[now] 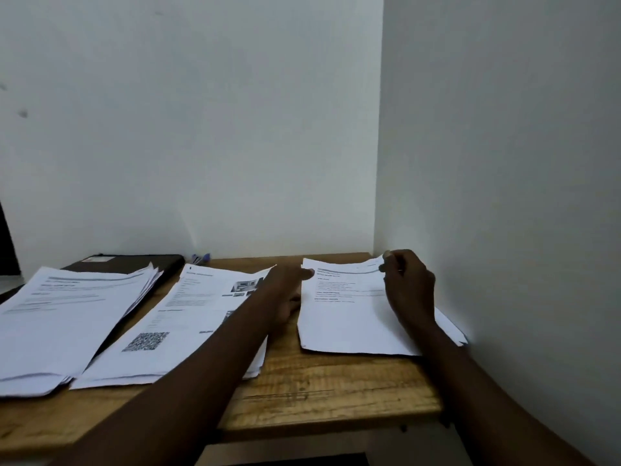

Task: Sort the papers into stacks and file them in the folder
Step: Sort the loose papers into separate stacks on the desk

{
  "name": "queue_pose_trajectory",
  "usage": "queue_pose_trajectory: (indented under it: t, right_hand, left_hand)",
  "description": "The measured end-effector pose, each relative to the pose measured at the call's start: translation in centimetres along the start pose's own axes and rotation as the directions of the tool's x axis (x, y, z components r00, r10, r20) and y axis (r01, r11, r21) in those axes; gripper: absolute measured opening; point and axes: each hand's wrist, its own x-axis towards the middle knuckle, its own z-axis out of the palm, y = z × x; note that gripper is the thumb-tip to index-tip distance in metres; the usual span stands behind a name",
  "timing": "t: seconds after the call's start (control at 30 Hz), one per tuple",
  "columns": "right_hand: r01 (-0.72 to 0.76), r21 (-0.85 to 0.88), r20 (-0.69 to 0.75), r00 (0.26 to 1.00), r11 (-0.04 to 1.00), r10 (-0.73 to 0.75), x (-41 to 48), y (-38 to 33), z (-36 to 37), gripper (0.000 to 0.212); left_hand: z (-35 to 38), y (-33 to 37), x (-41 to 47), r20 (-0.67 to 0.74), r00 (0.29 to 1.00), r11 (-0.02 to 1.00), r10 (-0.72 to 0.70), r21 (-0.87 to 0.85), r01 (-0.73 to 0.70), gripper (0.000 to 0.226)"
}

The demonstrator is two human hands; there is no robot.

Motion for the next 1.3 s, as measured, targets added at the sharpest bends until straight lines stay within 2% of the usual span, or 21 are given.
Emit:
queue_pose_trajectory:
  t: [0.1,0.2,0.33,0.6,0.7,0.77,0.83,0.93,1.0,1.1,1.17,1.3]
  right_hand:
    - [-0.064,-0.017,0.041,0.997,0.998,0.065,0.1,0.7,0.5,0.028]
    - [-0.090,-0.013,0.036,0.995,0.996,0.090,0.1,0.9,0.4,0.031]
    - [-0.073,-0.005,0.008,0.997,0.997,0.073,0.1,0.4,0.2,0.030]
    - [-0.011,-0.012,-0.107,0.994,1.000,0.009,0.5,0.8,0.4,0.026]
    - [0.007,-0.062,-0.105,0.994,0.998,-0.014,0.7,0.6,0.5,0.026]
    - [0.022,-0.091,-0.083,0.996,0.996,-0.030,0.7,0.5,0.8,0.026]
    - [0.042,-0.101,-0.052,0.998,0.994,-0.047,0.5,0.4,0.9,0.026]
    - [0.047,-0.125,-0.047,0.998,0.991,-0.053,0.4,0.1,0.7,0.027]
    - [0.048,-0.134,-0.065,0.996,0.990,-0.057,0.4,0.1,0.5,0.026]
    - [0.040,-0.131,-0.074,0.996,0.991,-0.050,0.3,0.1,0.3,0.023]
    - [0.034,-0.119,-0.081,0.996,0.992,-0.044,0.3,0.0,0.4,0.022]
    - [0.018,-0.097,-0.068,0.997,0.995,-0.025,0.0,-0.2,0.0,0.015]
  left_hand:
    - [0.7,-0.1,-0.4,-0.010,0.998,0.996,-0.069,-0.065,0.068,0.006]
    - [0.5,-0.2,0.0,-0.066,0.994,0.992,-0.088,-0.092,0.081,0.033]
    - [0.2,0.4,0.0,-0.067,0.989,0.985,-0.133,-0.119,0.124,0.041]
    - [1.8,0.0,0.9,-0.037,0.998,0.999,-0.048,-0.025,0.047,0.025]
    - [2.3,-0.1,1.8,-0.081,0.996,0.999,0.033,0.022,-0.032,0.049]
    - [2.4,-0.1,2.0,-0.081,0.996,0.999,0.049,-0.002,-0.050,0.057]
    - [2.5,0.2,1.8,-0.063,0.997,0.998,0.038,-0.046,-0.041,0.048]
    - [2.2,0.3,1.7,0.007,1.000,0.997,0.007,-0.077,-0.007,0.005]
    - [2.1,0.2,1.6,0.014,0.999,0.993,-0.028,-0.114,0.030,0.016]
    - [2.2,-0.5,2.0,0.046,0.998,0.991,-0.050,-0.123,0.055,0.012]
    - [2.4,-1.2,2.9,0.069,0.995,0.994,-0.074,-0.070,0.079,0.032]
    - [2.3,-0.9,3.2,0.126,0.991,0.999,-0.053,0.004,0.053,0.039]
